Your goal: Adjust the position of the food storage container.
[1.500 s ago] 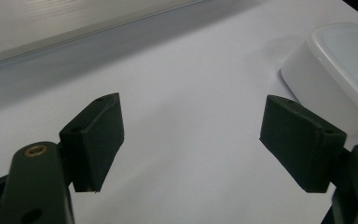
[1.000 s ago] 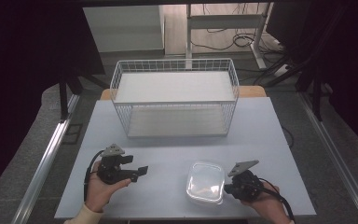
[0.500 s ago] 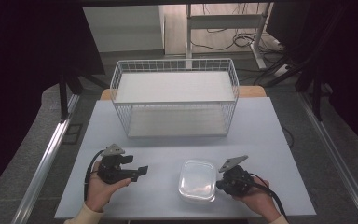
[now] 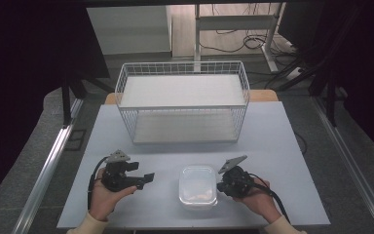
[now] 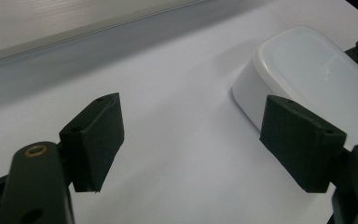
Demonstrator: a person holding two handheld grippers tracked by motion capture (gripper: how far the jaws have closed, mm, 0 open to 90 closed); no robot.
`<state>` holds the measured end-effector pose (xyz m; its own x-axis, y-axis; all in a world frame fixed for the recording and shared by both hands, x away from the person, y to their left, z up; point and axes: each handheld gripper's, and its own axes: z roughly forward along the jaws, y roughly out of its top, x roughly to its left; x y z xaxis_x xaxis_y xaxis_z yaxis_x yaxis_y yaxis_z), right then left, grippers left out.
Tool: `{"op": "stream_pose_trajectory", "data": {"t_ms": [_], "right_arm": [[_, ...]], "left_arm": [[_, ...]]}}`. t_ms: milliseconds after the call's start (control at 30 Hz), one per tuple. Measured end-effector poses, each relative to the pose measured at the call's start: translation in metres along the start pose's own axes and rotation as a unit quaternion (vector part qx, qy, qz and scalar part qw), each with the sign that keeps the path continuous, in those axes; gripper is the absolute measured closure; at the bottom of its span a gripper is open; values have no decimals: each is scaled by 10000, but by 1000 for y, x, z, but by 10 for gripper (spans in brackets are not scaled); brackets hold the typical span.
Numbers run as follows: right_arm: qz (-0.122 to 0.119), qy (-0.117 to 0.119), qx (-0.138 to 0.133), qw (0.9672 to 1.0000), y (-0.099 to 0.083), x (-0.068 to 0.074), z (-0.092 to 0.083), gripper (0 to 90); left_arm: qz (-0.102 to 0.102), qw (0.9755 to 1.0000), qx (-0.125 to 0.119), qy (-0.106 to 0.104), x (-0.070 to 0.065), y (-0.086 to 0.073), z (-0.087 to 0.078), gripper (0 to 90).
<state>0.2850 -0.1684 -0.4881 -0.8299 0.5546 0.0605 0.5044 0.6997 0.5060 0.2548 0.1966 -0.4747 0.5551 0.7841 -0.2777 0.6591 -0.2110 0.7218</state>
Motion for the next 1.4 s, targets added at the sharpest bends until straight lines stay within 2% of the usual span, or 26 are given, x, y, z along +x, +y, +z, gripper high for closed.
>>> {"op": "stream_pose_trajectory", "data": {"t_ms": [167, 467, 633, 800, 900, 967, 1000, 1067, 1100, 1133, 1233, 1267, 1400], "right_arm": [[-78, 49, -2, 10000, 8, 3, 6, 895], [-80, 105, -86, 9999, 8, 4, 5, 895], [-54, -118, -280, 9995, 0, 0, -10, 895], [238, -339, -666, 9969, -17, -9, -34, 895], [481, -307, -949, 9939, -28, -18, -48, 892], [623, -214, -1053, 9923, -32, -23, -51, 827], [623, -214, -1053, 9923, -32, -23, -51, 827], [789, -131, -1178, 9898, -34, -27, -51, 640], [908, -114, -1283, 9875, -33, -28, -51, 519], [908, -114, -1283, 9875, -33, -28, -51, 519], [1084, -91, -1414, 9840, -32, -27, -50, 381], [1084, -91, -1414, 9840, -32, -27, -50, 381], [1225, -61, -1549, 9803, -31, -27, -51, 305]], "left_arm": [[19, 10000, 31, 5, -1, 0, 2, 212], [25, 10000, 34, -9, -2, 0, 2, 212], [6, 10000, -44, -3, -3, 2, -1, 213], [18, 10000, -55, -2, -3, 1, -2, 214], [-10, 10000, -89, 14, -3, 2, -3, 214], [-13, 10000, -95, 13, -3, 2, -3, 214], [-15, 9999, -99, 11, -4, 2, -3, 214], [-12, 10000, -95, 4, -4, 2, -2, 214], [-9, 10000, -88, -7, -4, 2, -2, 213], [-9, 10000, -88, -7, -4, 2, -2, 213], [-62, 9999, -137, -43, -4, 2, -4, 212], [-62, 9999, -137, -43, -4, 2, -4, 212], [-189, 9995, -228, -103, -5, 2, -7, 212]]}}
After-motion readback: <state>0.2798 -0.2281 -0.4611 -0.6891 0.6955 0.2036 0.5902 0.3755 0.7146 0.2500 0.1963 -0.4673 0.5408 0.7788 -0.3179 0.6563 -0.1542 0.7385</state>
